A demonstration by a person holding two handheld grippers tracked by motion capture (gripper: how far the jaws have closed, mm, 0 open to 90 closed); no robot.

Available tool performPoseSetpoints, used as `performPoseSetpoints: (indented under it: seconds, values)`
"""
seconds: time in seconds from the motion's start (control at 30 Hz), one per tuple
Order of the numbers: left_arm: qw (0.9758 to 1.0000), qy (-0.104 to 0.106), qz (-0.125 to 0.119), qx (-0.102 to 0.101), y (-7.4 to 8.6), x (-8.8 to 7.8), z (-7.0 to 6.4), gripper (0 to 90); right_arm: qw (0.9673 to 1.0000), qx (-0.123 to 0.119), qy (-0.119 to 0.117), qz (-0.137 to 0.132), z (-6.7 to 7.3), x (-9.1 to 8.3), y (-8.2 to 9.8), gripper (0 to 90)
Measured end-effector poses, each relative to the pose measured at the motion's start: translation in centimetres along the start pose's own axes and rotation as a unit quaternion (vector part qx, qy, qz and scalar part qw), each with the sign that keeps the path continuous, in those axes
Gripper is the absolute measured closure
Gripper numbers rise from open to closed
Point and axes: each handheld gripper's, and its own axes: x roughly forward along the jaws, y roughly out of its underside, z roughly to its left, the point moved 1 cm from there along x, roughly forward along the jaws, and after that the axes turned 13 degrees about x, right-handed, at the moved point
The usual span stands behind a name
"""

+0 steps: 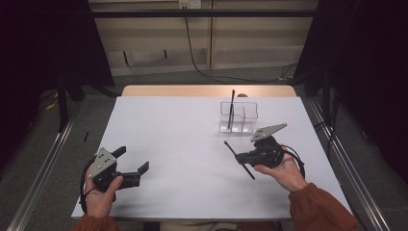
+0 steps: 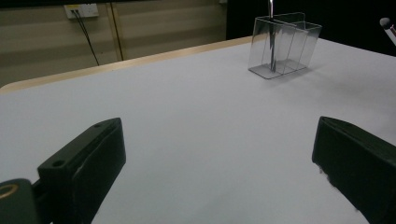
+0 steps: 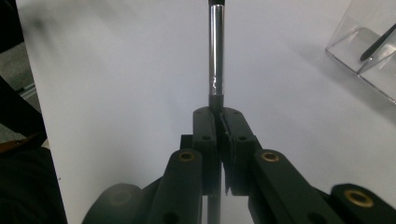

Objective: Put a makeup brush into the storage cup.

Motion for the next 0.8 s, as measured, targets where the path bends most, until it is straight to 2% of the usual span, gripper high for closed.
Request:
performPoseSetpoints:
  seconds: [0.33,0.6,0.8]
  values:
    - [1.0000,-0.003,0.000,-0.002,0.0,-0.1,0.1,2.8,0.9973,0.005,-0.022,-0.071,-0.4,-0.4,0.2,85.0]
    - [1.0000,-0.003,0.000,-0.002,0.0,-0.1,0.0,2.8,0.9921,0.009,-0.028,-0.122,-0.5,-0.8,0.1,85.0]
    - [1.0000,-0.003,-0.001,-0.002,0.0,-0.1,0.1,2.8,0.9874,0.022,-0.030,-0.153,-1.0,-1.3,0.0,85.0]
